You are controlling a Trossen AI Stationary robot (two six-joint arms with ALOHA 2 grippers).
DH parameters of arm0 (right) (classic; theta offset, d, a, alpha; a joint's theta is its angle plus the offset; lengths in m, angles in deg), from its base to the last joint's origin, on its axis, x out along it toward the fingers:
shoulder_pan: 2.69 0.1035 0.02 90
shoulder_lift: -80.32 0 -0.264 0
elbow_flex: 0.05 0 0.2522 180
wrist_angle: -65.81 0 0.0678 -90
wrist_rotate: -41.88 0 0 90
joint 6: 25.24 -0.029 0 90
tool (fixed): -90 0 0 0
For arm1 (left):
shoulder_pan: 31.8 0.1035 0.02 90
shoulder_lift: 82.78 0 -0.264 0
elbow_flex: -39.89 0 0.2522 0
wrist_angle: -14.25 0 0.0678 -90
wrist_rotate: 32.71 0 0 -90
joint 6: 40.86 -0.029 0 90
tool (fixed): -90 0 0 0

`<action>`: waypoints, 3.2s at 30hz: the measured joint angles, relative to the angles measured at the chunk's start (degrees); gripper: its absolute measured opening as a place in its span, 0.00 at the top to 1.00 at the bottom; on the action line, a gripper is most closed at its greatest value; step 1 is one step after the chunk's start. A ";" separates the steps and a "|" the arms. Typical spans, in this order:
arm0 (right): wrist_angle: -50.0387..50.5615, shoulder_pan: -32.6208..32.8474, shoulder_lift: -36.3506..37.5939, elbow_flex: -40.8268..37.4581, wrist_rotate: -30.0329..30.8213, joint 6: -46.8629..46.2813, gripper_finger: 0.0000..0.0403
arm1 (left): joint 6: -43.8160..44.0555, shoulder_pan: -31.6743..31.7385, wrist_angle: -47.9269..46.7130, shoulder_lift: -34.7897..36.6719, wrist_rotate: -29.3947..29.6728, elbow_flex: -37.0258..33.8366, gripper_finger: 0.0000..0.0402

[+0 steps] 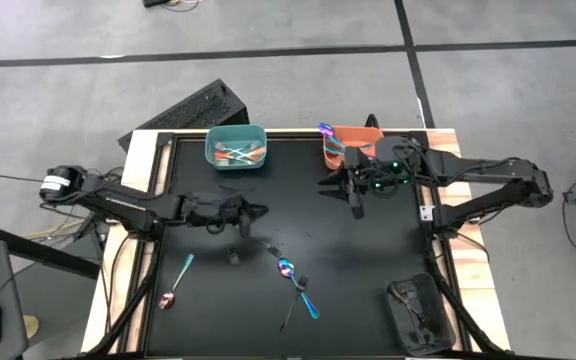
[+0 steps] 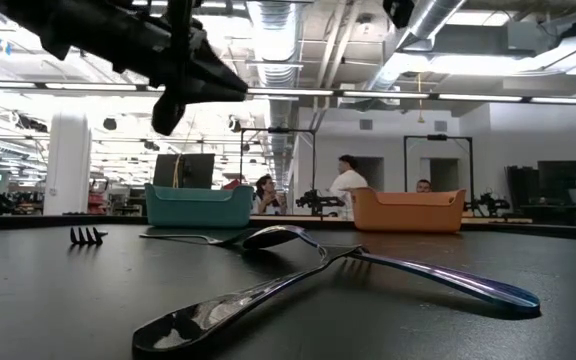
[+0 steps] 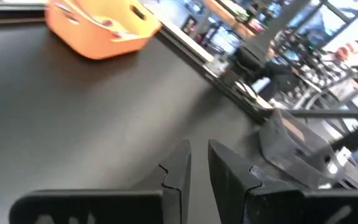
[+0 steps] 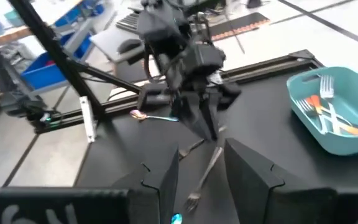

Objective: Sort silverware by color (type)
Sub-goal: Put the purple spoon into the orange bin

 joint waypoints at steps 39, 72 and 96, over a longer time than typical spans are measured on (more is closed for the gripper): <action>-22.99 6.54 5.82 -22.36 2.50 -11.83 0.70 | -13.71 -1.60 -27.10 -1.27 6.37 18.50 0.89; -24.73 3.35 -1.84 -24.20 7.95 -27.86 0.70 | -2.11 -3.93 -30.15 -0.11 0.07 8.50 0.89; -32.09 -2.39 0.20 -24.13 -10.92 -21.04 0.70 | -10.78 3.03 -20.66 -0.11 -3.26 8.58 0.89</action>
